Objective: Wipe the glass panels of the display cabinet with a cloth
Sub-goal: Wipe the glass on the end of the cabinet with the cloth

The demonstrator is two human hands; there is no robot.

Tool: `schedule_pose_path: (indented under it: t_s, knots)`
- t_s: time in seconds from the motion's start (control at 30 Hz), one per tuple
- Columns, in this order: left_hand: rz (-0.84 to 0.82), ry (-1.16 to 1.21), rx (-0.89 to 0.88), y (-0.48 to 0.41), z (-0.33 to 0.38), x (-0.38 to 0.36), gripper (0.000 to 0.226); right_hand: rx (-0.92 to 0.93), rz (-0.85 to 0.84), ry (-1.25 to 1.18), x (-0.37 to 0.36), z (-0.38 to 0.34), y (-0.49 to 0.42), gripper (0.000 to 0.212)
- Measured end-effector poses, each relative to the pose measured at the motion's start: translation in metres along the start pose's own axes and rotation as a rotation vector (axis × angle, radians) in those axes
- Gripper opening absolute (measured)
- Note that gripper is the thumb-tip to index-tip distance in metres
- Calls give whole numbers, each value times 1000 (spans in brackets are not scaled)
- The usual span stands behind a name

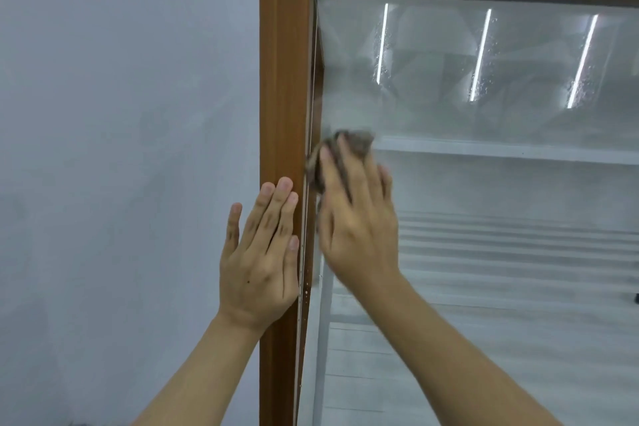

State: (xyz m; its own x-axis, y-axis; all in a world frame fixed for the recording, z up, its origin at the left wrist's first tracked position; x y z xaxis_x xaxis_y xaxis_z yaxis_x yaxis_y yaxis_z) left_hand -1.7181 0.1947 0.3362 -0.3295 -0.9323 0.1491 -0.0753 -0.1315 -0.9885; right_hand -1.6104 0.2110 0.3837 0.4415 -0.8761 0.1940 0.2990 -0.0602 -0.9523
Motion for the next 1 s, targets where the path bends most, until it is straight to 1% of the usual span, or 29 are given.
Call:
schedule_pose_path:
  t_s: [0.07,0.13,0.2,0.3,0.37,0.43,0.53,0.6,0.67,0.77,0.83,0.9,1.0]
  knots:
    - [-3,14,0,0,-1,-1,52,108,-124,44,-11,-20,54,58]
    - [-9,22,4,1,-1,-2,52,162,-177,71,-13,-22,72,62]
    - [-13,24,8,1,-1,-2,52,131,-123,56,-5,-13,36,57]
    - [-19,31,11,0,-1,-3,52,10,48,35,15,10,-46,50]
    - [-20,29,14,0,-1,-3,52,21,57,25,13,7,-55,50]
    - [-11,23,4,1,-1,-2,52,69,-10,9,2,-7,-12,53]
    - [-19,23,8,1,-1,-2,51,191,-169,27,-16,-30,85,59]
    - [-29,18,14,0,-1,-3,52,309,-211,42,-21,-33,105,58]
    - [-28,-5,16,1,0,-2,52,328,-184,37,-16,-27,77,55]
    - [-17,-15,45,2,1,0,51,237,-94,2,-1,-11,12,50]
    - [-5,-13,57,1,2,1,51,202,-57,-28,1,-10,2,49]
    - [-4,-2,66,3,5,0,51,207,-66,-45,-4,-18,34,50]
    - [9,36,97,16,7,-2,52,333,-210,-18,-24,-42,130,63]
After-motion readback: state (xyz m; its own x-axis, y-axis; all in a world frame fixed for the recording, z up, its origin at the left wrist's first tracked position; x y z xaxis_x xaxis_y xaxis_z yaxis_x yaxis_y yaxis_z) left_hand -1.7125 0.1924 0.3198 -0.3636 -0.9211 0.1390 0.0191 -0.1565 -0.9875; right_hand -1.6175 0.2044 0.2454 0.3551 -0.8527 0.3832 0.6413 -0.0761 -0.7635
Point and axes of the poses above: each hand's wrist, its own y-axis away from the middle knuckle, its own x-axis out of the back of the hand, z = x × y, the point moved 10 cm from there along -y, towards the middle knuckle, and after that the axes turned 4 degrees about x, right-handed, at the moved point
